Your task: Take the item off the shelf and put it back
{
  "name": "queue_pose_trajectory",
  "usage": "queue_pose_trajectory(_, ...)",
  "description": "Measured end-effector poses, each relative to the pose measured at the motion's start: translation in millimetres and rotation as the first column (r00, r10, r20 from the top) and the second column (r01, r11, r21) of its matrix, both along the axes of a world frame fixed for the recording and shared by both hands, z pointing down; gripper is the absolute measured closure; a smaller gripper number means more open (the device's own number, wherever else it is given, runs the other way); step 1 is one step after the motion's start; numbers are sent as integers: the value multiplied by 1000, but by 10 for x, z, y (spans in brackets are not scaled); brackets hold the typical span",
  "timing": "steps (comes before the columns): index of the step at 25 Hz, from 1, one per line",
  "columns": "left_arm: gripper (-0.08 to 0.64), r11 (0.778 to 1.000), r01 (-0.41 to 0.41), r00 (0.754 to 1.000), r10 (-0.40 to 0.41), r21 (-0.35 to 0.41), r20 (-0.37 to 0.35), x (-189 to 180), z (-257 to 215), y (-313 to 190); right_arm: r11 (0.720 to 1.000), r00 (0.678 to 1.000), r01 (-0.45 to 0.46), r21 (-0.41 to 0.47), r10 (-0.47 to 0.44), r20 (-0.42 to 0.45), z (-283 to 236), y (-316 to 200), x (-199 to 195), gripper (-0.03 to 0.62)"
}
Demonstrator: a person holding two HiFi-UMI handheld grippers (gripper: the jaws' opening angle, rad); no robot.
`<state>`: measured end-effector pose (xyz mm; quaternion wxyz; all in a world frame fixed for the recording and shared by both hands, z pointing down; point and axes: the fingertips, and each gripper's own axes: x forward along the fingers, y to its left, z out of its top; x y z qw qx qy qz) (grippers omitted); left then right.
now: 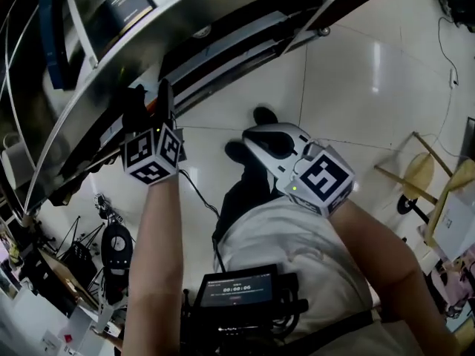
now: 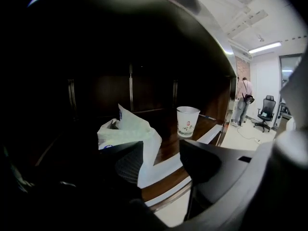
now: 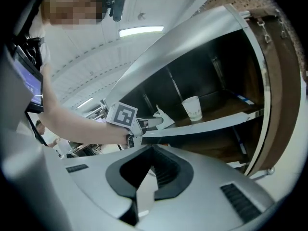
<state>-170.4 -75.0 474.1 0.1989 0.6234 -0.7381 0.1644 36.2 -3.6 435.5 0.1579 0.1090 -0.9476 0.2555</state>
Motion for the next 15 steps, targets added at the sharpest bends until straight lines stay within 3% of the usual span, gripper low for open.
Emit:
queue_pose_trajectory(6,314,995,81,996,-78,-66,39,-188,200,-108,997,997,-74,-2,74,-5,50,-71,238,584)
queue_pose_trajectory(8,366,991,103,993,-98,-87,68,-278,243,-117,996,996,-91,-8,90,-7,70,-69,290,584)
queue_pose_trajectory(11,502,987,121,989,-110,-111,100,-335,274,-114,994,994,-109,-16,109,-14,87,-73,393,584)
queue_pose_trajectory(15,535,986,110,989,-96,-123,112,-282,237,-99,991,991,-131,-11,131,-15,77,-104,481,584)
